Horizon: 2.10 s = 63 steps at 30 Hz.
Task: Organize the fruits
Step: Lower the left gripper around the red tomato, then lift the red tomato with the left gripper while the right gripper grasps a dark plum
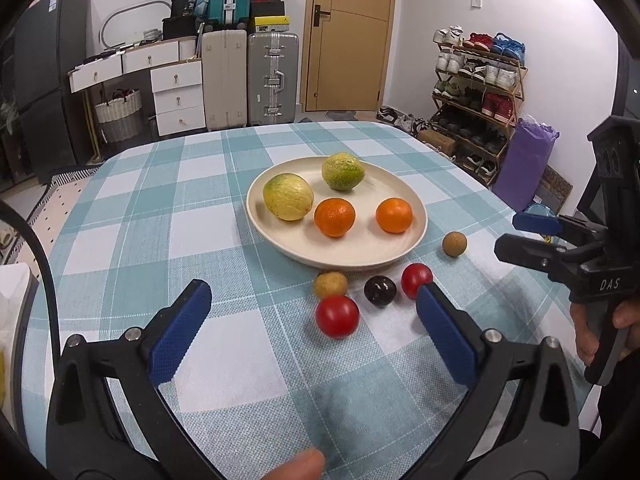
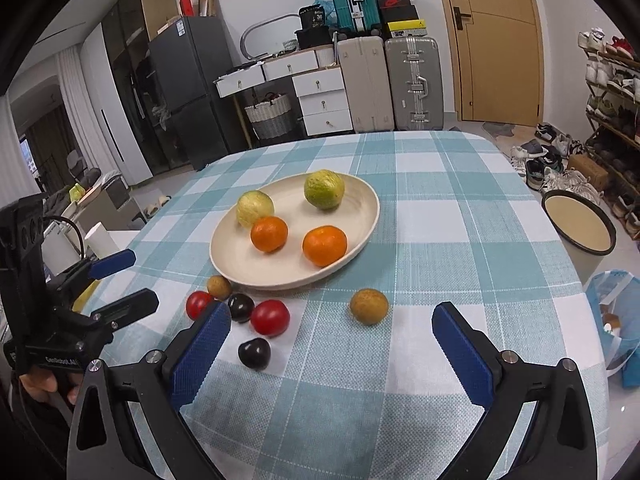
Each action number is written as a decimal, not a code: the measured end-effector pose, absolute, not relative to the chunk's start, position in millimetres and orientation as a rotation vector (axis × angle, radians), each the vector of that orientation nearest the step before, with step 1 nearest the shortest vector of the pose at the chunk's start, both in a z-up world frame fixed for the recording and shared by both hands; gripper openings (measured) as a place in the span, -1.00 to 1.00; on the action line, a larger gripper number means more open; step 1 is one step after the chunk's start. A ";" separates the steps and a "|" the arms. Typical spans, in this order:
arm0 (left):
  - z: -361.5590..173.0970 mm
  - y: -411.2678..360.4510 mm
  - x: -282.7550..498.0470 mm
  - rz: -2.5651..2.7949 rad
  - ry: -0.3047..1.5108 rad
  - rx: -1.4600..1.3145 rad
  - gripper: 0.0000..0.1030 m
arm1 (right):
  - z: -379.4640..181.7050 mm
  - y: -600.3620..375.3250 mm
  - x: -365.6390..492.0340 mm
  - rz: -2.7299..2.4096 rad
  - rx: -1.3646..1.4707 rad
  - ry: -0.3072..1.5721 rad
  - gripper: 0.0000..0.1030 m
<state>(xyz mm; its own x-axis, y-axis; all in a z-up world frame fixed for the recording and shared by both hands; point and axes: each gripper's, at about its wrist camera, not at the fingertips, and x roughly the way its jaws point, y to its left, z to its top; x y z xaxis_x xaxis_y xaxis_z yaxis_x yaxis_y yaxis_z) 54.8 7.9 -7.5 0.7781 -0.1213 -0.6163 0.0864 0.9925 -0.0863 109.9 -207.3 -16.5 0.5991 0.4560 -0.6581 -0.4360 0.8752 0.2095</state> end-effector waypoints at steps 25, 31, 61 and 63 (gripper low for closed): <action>-40.0 8.8 75.9 -0.087 0.776 -0.065 0.97 | -47.8 -204.6 120.5 0.464 -0.018 0.871 1.00; -48.8 6.0 87.3 -0.107 0.833 -0.062 0.53 | -46.3 -209.8 122.0 0.455 -0.011 0.869 0.99; -56.4 -4.8 93.7 -0.205 0.873 -0.075 -0.46 | -51.8 -216.8 126.6 0.477 0.047 0.902 0.99; -54.6 -3.3 90.3 -0.212 0.860 -0.087 -0.47 | -52.5 -213.1 124.0 0.518 0.063 0.903 0.99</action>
<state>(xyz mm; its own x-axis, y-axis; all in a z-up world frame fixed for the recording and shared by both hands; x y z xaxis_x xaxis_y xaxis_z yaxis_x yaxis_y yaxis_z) 90.3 -3.3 -54.6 0.6333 -0.2202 -0.7420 0.1505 0.9754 -0.1610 124.0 -213.1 -52.5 0.5054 0.4547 -0.7334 -0.4029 0.8759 0.2653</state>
